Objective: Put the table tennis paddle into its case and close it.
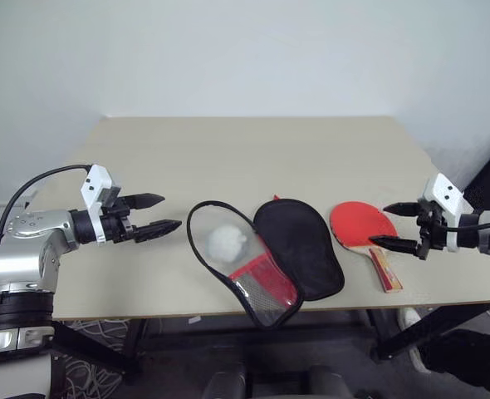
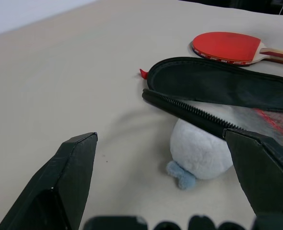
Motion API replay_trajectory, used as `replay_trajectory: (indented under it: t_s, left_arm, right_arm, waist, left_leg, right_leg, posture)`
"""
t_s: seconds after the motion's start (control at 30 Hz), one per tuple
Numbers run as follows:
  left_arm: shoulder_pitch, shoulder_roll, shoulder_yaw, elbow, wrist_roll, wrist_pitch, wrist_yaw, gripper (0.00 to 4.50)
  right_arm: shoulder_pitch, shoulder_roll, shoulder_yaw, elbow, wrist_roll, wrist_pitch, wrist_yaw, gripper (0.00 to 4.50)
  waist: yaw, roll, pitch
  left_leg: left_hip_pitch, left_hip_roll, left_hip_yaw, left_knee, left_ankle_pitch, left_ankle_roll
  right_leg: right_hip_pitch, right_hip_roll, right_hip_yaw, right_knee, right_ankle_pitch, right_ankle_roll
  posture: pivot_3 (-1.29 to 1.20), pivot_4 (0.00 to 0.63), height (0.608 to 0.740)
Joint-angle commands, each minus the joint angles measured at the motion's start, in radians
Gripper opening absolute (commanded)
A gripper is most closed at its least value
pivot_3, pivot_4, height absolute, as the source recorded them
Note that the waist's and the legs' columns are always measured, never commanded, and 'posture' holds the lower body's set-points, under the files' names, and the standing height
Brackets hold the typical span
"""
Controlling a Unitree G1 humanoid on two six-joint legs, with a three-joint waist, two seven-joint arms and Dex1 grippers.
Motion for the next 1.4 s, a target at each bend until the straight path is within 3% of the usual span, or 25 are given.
replay_trajectory:
  t_s: [0.03,0.27,0.53,1.0,1.17,1.4]
  left_arm:
    - [0.013,0.013,0.029,-0.07,-0.034,0.031,0.02,4.47]
    - [0.046,0.016,0.026,-0.081,-0.049,0.055,0.022,4.47]
    - [-0.015,0.019,-0.007,-0.026,-0.035,0.043,0.002,4.47]
    - [0.089,0.031,0.033,-0.172,-0.085,0.086,0.007,4.47]
    - [0.098,0.03,0.03,-0.191,-0.094,0.092,0.021,4.47]
    - [0.065,0.03,0.021,-0.19,-0.106,0.094,0.007,4.47]
  right_arm:
    - [0.01,-0.025,-0.024,-0.062,0.045,0.043,0.026,4.5]
    - [0.096,-0.065,-0.094,-0.139,0.073,0.098,0.009,4.5]
    - [0.158,-0.07,-0.148,-0.186,0.081,0.109,-0.023,4.5]
    - [0.133,-0.065,-0.118,-0.148,0.034,0.086,-0.072,4.5]
    - [0.129,-0.052,-0.101,-0.156,0.041,0.178,-0.122,4.5]
    - [0.099,0.088,-0.061,-0.173,0.014,0.409,-0.374,4.5]
  waist:
    - [0.0,0.001,0.0]
    - [0.002,0.001,0.0]
    - [0.002,0.0,0.0]
    - [0.001,0.0,0.0]
    - [0.002,0.0,0.0]
    - [0.001,0.0,0.0]
  left_leg:
    - [0.0,0.0,0.0,0.0,0.0,0.0]
    - [0.0,0.0,0.0,0.0,0.0,0.0]
    - [0.0,0.0,0.001,0.0,0.0,0.0]
    - [0.0,0.001,0.001,0.0,0.0,0.0]
    - [0.0,0.001,0.001,0.0,0.0,0.0]
    - [0.0,0.001,0.001,0.0,0.0,0.0]
  right_leg:
    - [0.0,0.0,0.0,0.0,0.0,0.0]
    - [0.0,0.0,0.0,0.0,-0.001,0.0]
    - [0.0,0.0,0.0,0.0,-0.001,0.0]
    - [0.0,0.0,0.0,0.0,-0.001,-0.001]
    - [-0.001,0.0,0.0,-0.001,-0.002,-0.001]
    - [0.0,0.0,0.0,0.0,-0.002,-0.002]
  posture:
    - [0.0,0.0,0.74]
    - [0.0,0.0,0.74]
    - [0.0,0.0,0.74]
    - [0.0,0.0,0.74]
    - [0.0,0.0,0.74]
    - [0.0,0.0,0.74]
